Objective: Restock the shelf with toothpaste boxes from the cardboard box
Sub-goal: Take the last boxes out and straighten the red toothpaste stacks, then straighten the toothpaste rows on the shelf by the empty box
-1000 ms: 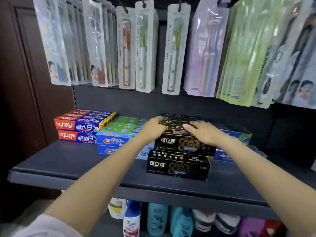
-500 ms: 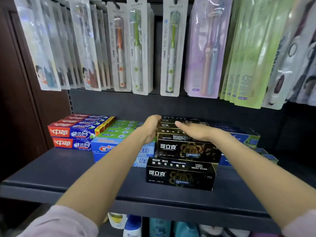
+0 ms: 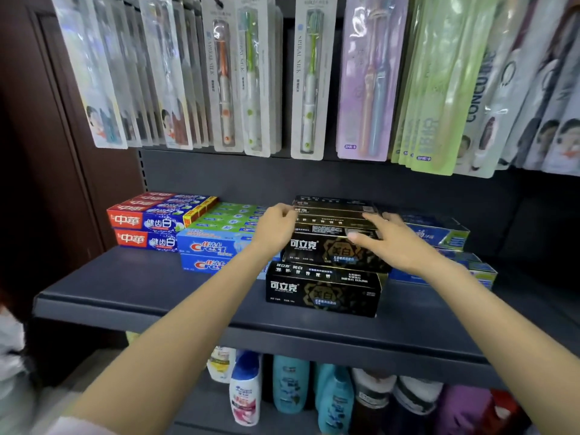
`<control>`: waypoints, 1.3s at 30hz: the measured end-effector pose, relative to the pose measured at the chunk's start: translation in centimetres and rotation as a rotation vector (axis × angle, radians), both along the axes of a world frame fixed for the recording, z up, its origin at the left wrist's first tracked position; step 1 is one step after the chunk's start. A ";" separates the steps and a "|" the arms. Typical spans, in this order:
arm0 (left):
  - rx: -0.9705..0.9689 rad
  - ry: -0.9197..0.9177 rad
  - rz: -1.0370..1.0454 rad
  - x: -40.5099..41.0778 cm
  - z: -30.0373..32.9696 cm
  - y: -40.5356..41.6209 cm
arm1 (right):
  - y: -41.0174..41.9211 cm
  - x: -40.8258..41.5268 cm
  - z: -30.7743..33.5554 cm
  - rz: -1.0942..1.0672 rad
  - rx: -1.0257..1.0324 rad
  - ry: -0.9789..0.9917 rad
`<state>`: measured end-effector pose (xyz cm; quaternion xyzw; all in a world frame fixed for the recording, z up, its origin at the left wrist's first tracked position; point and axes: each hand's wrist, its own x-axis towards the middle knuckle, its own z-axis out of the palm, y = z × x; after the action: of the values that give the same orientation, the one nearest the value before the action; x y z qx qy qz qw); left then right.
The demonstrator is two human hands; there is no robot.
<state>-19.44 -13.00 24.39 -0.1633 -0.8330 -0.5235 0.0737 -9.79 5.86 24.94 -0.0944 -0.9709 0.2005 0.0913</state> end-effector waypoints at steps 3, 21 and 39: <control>0.066 0.008 0.038 1.6 -1.0 -0.2 | -0.9 0.7 -1.1 0.022 0.158 0.009; 0.046 -0.283 0.116 8.2 -6.0 0.2 | -2.2 5.0 -6.4 -0.026 -0.327 0.303; -0.112 -0.194 0.055 6.8 -6.4 -0.6 | -2.1 4.0 -6.8 0.002 -0.352 0.345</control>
<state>-12.63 -13.56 18.02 -0.0927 -0.8683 -0.4873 -0.0020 -5.76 3.72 18.15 -0.0723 -0.8911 0.3797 0.2377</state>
